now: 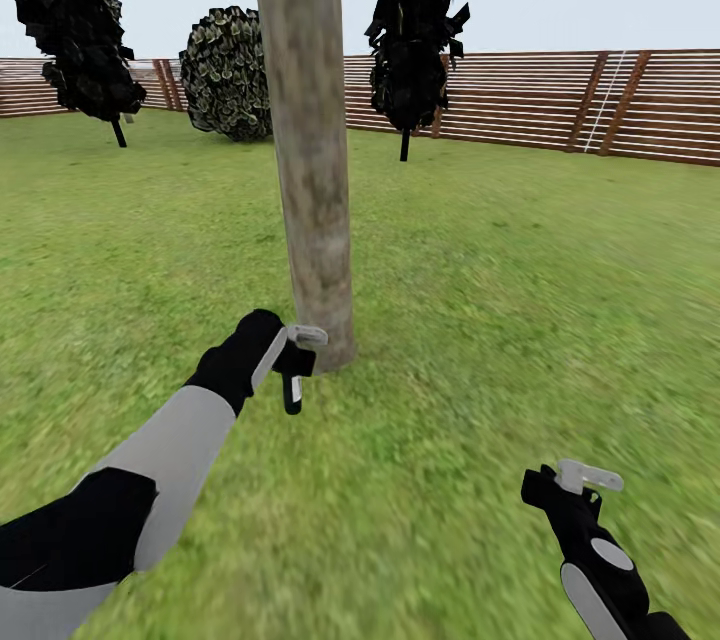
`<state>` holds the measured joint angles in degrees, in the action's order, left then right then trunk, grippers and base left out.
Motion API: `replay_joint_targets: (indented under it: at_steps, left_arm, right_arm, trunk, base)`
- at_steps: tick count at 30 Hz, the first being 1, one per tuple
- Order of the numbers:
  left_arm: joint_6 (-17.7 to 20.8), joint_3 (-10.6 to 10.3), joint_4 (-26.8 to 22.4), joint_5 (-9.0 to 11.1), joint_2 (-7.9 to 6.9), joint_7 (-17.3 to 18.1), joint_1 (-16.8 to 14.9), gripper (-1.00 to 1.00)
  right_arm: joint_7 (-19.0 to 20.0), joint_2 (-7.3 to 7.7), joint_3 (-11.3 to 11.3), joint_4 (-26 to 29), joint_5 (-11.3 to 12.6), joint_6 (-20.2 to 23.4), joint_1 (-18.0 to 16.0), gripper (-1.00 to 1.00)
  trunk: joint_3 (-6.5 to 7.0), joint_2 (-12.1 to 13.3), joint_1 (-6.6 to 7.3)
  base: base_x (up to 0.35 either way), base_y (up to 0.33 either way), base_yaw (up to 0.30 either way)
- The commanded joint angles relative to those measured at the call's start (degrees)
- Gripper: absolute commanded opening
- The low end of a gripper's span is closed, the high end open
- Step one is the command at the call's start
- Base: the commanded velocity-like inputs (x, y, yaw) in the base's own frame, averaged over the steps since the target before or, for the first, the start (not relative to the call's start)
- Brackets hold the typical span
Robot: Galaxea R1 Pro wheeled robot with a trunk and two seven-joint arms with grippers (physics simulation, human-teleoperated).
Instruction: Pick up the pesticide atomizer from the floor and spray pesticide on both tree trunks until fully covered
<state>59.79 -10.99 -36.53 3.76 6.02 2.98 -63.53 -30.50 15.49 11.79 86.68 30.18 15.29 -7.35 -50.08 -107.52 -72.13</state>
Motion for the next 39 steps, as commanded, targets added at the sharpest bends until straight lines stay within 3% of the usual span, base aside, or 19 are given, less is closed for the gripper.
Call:
replay_joint_targets:
  at_steps: [1, 4, 8, 14, 18, 27, 39]
  left_arm:
    - [0.21, -0.2, 2.57, 1.51, -0.07, -0.27, -1.38, -1.0]
    - [0.21, -0.18, 6.5, 3.36, -0.02, -0.26, -3.89, -1.0]
    - [0.21, -0.18, 7.46, 4.02, 0.3, -0.26, -4.86, -1.0]
    - [0.21, -0.52, -1.89, 4.28, 0.7, -0.48, -3.73, -1.0]
    - [0.21, -0.72, -9.66, 4.18, 0.72, -0.58, 0.25, -1.0]
    - [0.21, -0.73, -11.46, 4.11, 0.75, -0.61, 1.67, -1.0]
    - [0.21, -0.26, -11.39, 4.2, 0.75, -2.55, 1.74, -1.0]
  right_arm:
    - [-0.48, 0.06, 0.15, 0.11, 0.24, 0.21, -0.04, -1.0]
    - [-0.51, 0.06, 0.16, 0.22, 0.24, 0.22, -0.04, -1.0]
    - [-0.52, 0.06, 0.16, 0.33, 0.28, 0.24, -0.04, -1.0]
    - [-0.41, 0.08, 0.18, 1.08, 0.27, 0.26, 0.64, -1.0]
    - [-0.43, 0.07, 0.19, 2.17, 0.24, 0.27, 2.46, -1.0]
    - [-0.43, 0.15, 0.14, 3.88, 0.23, 0.95, 3.37, -1.0]
    - [-0.43, 0.1, 0.2, 4.1, 0.26, 1.06, 4.34, -1.0]
  trunk:
    - [-0.05, -0.03, 0.01]
    - [-0.05, -0.03, 0.01]
    - [-0.05, -0.03, 0.01]
    - [-0.04, -0.03, 0.01]
    - [0.07, -0.03, 0.01]
    - [0.27, -0.03, 0.01]
    - [0.28, -0.03, 0.01]
  base:
    - [0.0, 0.0, 0.0]
    - [0.0, 0.0, 0.0]
    - [0.0, 0.0, 0.0]
    - [0.009, 0.0, -0.002]
    - [0.203, 0.0, -0.134]
    - [0.301, 0.0, -0.101]
    - [0.044, 0.0, -0.004]
